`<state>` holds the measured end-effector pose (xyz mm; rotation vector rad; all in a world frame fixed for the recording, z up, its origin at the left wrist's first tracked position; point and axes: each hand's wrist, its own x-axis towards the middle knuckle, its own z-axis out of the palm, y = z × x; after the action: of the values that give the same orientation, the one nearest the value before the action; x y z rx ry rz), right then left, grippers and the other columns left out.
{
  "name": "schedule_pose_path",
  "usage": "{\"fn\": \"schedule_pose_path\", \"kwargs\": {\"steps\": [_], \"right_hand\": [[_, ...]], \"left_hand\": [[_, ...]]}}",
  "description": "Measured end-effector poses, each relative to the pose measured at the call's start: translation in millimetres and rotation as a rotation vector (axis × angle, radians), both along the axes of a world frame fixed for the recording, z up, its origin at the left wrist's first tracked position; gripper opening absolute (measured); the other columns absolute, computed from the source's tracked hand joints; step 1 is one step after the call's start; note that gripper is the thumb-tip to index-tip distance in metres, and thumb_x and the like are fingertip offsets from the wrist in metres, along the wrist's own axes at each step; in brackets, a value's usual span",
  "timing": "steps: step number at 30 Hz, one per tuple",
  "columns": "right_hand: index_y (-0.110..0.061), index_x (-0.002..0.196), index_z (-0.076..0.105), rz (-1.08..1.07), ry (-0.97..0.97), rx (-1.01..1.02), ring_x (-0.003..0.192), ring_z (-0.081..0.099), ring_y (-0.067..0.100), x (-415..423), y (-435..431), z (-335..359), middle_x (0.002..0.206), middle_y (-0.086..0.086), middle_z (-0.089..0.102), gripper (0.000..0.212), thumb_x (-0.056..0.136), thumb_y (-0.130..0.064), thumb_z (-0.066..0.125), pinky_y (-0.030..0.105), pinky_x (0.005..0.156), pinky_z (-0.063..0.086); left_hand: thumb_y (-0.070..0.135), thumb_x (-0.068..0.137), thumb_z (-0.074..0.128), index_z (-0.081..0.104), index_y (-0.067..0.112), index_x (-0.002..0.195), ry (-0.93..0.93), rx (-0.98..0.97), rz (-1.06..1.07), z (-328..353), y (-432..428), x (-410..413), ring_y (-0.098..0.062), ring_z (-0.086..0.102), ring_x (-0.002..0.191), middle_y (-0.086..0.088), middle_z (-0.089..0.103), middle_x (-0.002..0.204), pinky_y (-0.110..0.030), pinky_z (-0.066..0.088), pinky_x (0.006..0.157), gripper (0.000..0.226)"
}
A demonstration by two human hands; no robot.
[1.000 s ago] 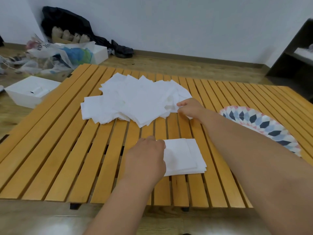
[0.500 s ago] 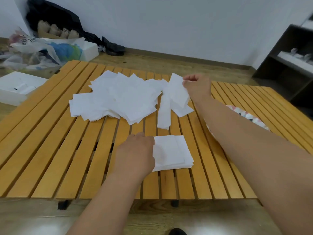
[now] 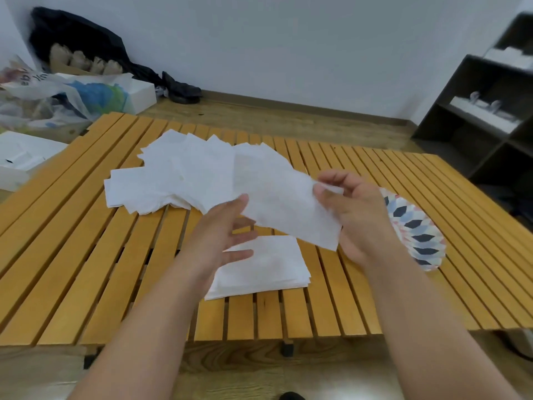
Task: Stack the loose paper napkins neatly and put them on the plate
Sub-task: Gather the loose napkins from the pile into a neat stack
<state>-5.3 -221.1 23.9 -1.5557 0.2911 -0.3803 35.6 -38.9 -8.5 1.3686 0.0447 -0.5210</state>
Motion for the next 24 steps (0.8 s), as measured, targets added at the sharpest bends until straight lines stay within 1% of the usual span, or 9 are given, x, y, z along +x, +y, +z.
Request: {"fn": "schedule_pose_path", "kwargs": {"steps": [2, 4, 8, 13, 15, 16, 19, 22, 24], "right_hand": [[-0.018, 0.092, 0.067, 0.025, 0.036, -0.010, 0.083, 0.062, 0.012, -4, 3, -13, 0.095, -0.003, 0.065, 0.017, 0.086, -0.002, 0.064, 0.025, 0.066, 0.055], [-0.016, 0.093, 0.067, 0.043, 0.067, -0.051, 0.088, 0.062, 0.015, -4, 4, -22, 0.097, -0.001, 0.066, 0.018, 0.085, -0.001, 0.064, 0.027, 0.070, 0.054], [-0.018, 0.096, 0.068, 0.047, 0.110, -0.060, 0.096, 0.063, 0.019, 0, -2, -33, 0.105, 0.003, 0.068, 0.020, 0.085, -0.001, 0.066, 0.032, 0.077, 0.056], [-0.021, 0.099, 0.065, 0.060, 0.179, -0.059, 0.091, 0.063, 0.014, 1, -9, -46, 0.103, 0.001, 0.068, 0.018, 0.087, -0.007, 0.065, 0.023, 0.066, 0.050], [-0.024, 0.109, 0.059, 0.137, 0.320, -0.025, 0.091, 0.064, 0.015, 1, -11, -50, 0.109, 0.001, 0.067, 0.022, 0.089, -0.019, 0.065, 0.024, 0.062, 0.049], [-0.025, 0.116, 0.056, 0.199, 0.384, 0.008, 0.093, 0.065, 0.016, 0, -12, -53, 0.113, 0.003, 0.066, 0.030, 0.088, -0.023, 0.067, 0.026, 0.063, 0.050], [-0.028, 0.126, 0.049, 0.326, 0.435, 0.070, 0.103, 0.065, 0.023, 1, -15, -59, 0.118, 0.005, 0.064, 0.054, 0.079, -0.018, 0.075, 0.033, 0.074, 0.055], [-0.031, 0.115, 0.053, 0.284, 0.351, -0.023, 0.105, 0.063, 0.022, 3, -16, -61, 0.117, 0.001, 0.063, 0.049, 0.078, -0.009, 0.076, 0.037, 0.079, 0.056], [-0.028, 0.105, 0.056, 0.205, 0.286, -0.182, 0.102, 0.062, 0.021, 5, -14, -64, 0.115, -0.003, 0.060, 0.037, 0.079, -0.009, 0.074, 0.039, 0.079, 0.056]], "left_hand": [[0.038, 0.089, 0.059, 0.059, 0.021, 0.109, 0.030, -0.079, -0.046, 3, 4, -1, -0.027, 0.072, 0.090, -0.010, 0.071, 0.101, -0.045, 0.056, 0.083, 0.027], [0.031, 0.086, 0.066, 0.062, 0.018, 0.105, -0.007, -0.021, -0.019, 2, 6, -2, -0.027, 0.074, 0.081, -0.010, 0.072, 0.097, -0.041, 0.058, 0.079, 0.023], [0.024, 0.086, 0.069, 0.070, 0.018, 0.086, -0.089, 0.122, 0.075, -4, 12, 2, -0.019, 0.073, 0.069, 0.001, 0.074, 0.089, -0.034, 0.060, 0.070, 0.007], [0.018, 0.083, 0.072, 0.068, 0.012, 0.079, -0.141, 0.237, 0.086, -6, 23, 3, -0.012, 0.071, 0.060, -0.001, 0.072, 0.083, -0.021, 0.058, 0.054, 0.008], [0.016, 0.082, 0.073, 0.067, 0.006, 0.081, -0.140, 0.257, 0.094, -8, 26, 1, -0.012, 0.071, 0.059, -0.004, 0.073, 0.085, -0.020, 0.057, 0.052, 0.011], [0.015, 0.082, 0.073, 0.067, 0.003, 0.085, -0.136, 0.267, 0.097, -9, 27, 0, -0.013, 0.071, 0.059, -0.007, 0.073, 0.086, -0.020, 0.057, 0.052, 0.014], [0.014, 0.081, 0.074, 0.064, -0.004, 0.088, -0.139, 0.316, 0.117, -10, 29, 0, -0.019, 0.070, 0.069, -0.011, 0.072, 0.091, -0.019, 0.057, 0.050, 0.022], [0.014, 0.081, 0.074, 0.061, 0.000, 0.081, -0.171, 0.434, 0.099, -7, 32, 0, -0.021, 0.071, 0.067, -0.009, 0.069, 0.095, -0.024, 0.058, 0.050, 0.019], [0.018, 0.082, 0.073, 0.060, 0.000, 0.077, -0.190, 0.579, 0.025, -8, 32, 0, -0.021, 0.073, 0.061, -0.008, 0.070, 0.091, -0.034, 0.060, 0.059, 0.023]]}}
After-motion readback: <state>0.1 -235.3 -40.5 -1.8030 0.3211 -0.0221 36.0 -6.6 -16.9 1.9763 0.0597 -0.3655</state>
